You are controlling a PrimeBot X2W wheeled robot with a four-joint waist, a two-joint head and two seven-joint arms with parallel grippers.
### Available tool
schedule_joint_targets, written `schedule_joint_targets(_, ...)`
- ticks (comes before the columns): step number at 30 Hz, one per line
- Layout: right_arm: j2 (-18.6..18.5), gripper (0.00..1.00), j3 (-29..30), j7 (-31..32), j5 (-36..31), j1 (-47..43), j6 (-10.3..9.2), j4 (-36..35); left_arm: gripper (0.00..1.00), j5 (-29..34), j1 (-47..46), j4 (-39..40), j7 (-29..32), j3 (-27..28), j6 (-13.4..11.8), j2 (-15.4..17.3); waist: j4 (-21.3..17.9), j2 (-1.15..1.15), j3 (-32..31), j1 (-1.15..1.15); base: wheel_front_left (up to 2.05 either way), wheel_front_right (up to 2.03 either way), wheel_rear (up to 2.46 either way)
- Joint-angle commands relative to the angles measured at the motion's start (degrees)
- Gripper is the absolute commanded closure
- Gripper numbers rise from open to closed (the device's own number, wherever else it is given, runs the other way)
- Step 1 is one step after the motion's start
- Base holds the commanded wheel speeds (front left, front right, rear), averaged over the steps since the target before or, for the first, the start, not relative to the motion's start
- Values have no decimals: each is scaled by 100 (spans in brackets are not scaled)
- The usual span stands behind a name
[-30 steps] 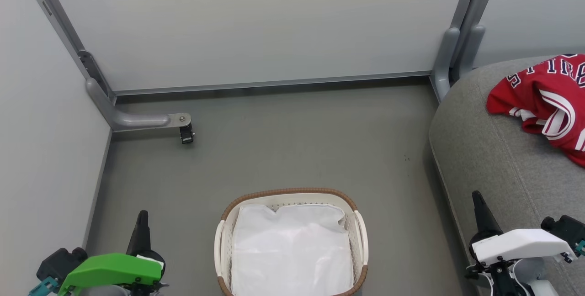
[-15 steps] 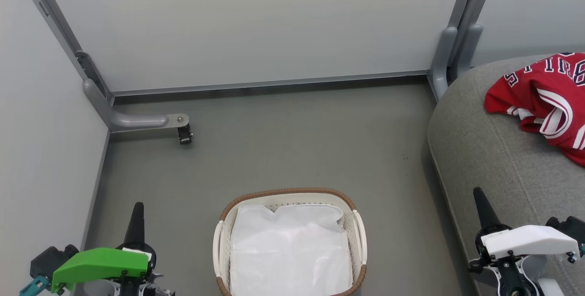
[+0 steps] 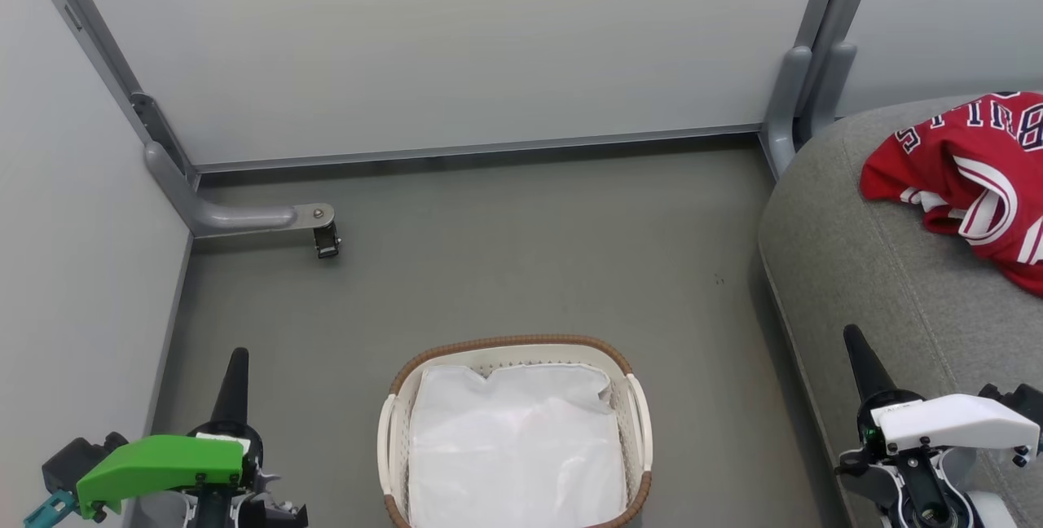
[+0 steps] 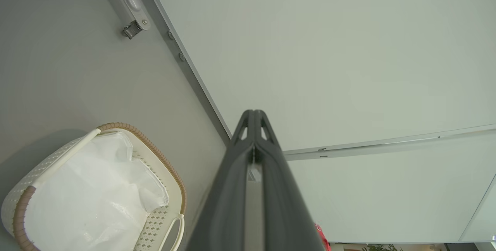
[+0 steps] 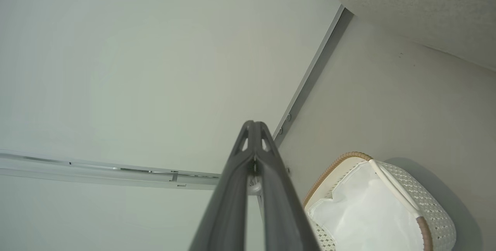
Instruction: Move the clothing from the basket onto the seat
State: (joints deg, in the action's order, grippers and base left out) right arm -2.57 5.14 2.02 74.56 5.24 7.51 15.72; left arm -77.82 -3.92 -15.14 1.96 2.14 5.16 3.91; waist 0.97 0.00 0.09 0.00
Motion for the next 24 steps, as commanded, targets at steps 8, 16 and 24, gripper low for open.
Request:
schedule_joint_targets(8,-36,100,55,121,474,89,-2,-89,100,-389,-162,66,124,141,93,-32,-20,0,2,0,0,0,0)
schedule_joint_targets(16,-40,100,81,218,831,105,-3,-117,100,-681,-192,85,217,234,138,-49,-38,0,4,0,0,0,0)
schedule_joint_targets(24,-43,100,104,300,1165,118,-3,-143,100,-955,-221,100,313,310,176,-68,-57,0,5,0,0,0,0)
